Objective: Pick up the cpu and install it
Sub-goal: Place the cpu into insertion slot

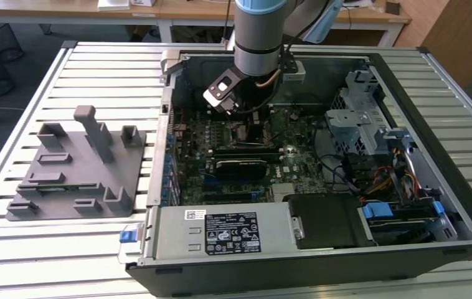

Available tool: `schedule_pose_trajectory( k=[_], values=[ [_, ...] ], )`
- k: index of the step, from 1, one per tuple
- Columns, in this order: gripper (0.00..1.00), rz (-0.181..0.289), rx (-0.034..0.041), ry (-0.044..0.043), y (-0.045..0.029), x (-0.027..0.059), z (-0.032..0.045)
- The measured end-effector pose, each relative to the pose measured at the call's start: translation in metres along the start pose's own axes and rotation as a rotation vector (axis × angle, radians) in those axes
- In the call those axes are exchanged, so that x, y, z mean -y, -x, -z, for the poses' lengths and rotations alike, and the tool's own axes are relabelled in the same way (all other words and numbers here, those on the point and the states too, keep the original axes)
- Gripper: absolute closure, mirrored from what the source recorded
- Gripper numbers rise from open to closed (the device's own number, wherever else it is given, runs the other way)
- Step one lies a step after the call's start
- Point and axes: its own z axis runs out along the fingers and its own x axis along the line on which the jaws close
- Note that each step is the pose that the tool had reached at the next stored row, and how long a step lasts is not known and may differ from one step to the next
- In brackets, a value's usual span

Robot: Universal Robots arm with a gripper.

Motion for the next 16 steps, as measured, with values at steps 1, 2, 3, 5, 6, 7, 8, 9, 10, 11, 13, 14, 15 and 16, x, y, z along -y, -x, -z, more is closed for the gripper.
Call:
schedule_pose_trajectory(
  k=[1,2,3,5,6,7,8,9,10,11,13,14,15,16],
  values=[
    [0.46,0.0,-0.0003,0.0002,0.0,0.0,0.0003],
    [0.46,0.0,-0.0008,0.0005,-0.0001,-0.0001,0.0007],
    [0.46,0.0,-0.0013,0.0006,-0.0002,-0.0002,0.0009],
    [0.46,0.0,-0.0008,0.0004,-0.0001,-0.0001,0.0011],
    [0.46,-0.001,0.0,0.0002,0.0,-0.0001,0.0012],
    [0.46,-0.003,0.0004,0.0,0.0,-0.0001,0.0013],
    [0.46,-0.004,0.0006,0.0,0.0001,-0.0001,0.0013],
    [0.46,-0.005,0.0007,-0.0001,0.0001,-0.0001,0.0013],
    [0.46,-0.006,0.0008,-0.0001,0.0001,-0.0001,0.0013],
    [0.46,-0.008,0.0009,-0.0002,0.0001,0.0,0.0011],
    [0.46,-0.01,0.0014,-0.0005,0.0001,0.0,0.0005],
    [0.46,-0.011,0.0017,-0.0007,0.0001,0.0,0.0001],
    [0.46,-0.011,0.0018,-0.0009,0.0002,0.0001,-0.0005],
    [0.46,-0.011,0.0017,-0.0008,0.0002,0.0001,-0.0009]
  ],
)
